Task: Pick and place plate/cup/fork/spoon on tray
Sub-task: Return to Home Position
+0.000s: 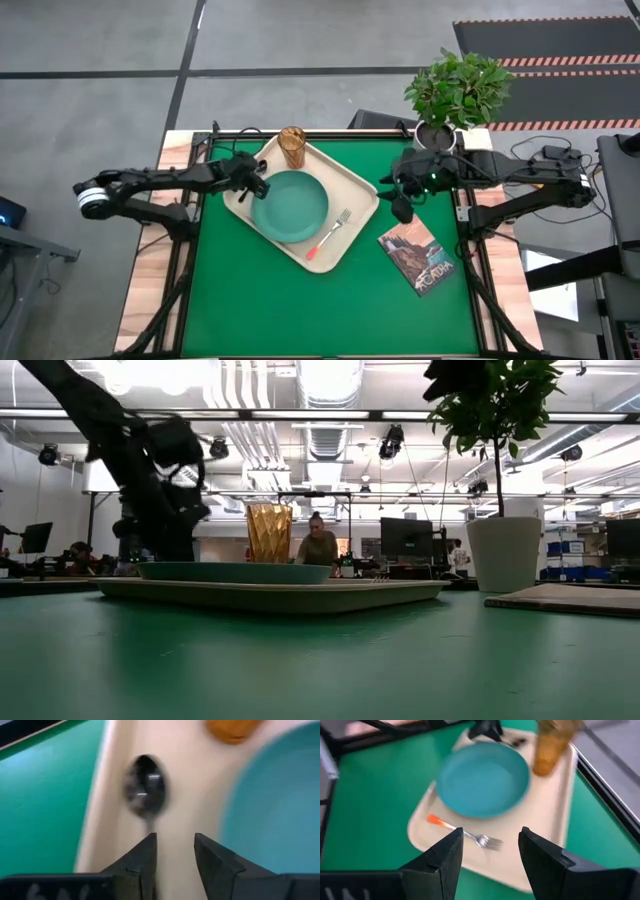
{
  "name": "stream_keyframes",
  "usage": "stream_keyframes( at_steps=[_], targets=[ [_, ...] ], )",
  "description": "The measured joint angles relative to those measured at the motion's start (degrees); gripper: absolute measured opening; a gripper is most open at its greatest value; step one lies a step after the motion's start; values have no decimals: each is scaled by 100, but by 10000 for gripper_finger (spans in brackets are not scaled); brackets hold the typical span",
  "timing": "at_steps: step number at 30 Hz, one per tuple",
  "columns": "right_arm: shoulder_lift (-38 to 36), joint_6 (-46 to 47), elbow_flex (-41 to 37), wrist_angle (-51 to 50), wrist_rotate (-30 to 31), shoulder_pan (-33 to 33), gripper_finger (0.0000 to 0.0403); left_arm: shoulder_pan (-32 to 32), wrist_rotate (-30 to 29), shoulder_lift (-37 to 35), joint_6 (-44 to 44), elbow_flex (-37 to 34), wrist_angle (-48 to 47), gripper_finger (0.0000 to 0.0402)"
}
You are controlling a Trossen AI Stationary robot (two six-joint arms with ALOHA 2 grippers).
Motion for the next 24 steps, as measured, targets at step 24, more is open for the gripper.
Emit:
stream_keyframes(
  at_steps=[24],
  targets=[
    [-2968, -2541, -5767, 6540, -1180, 389, 113, -2900, 1669, -4532, 3202, -2048, 2708, 6]
  ],
)
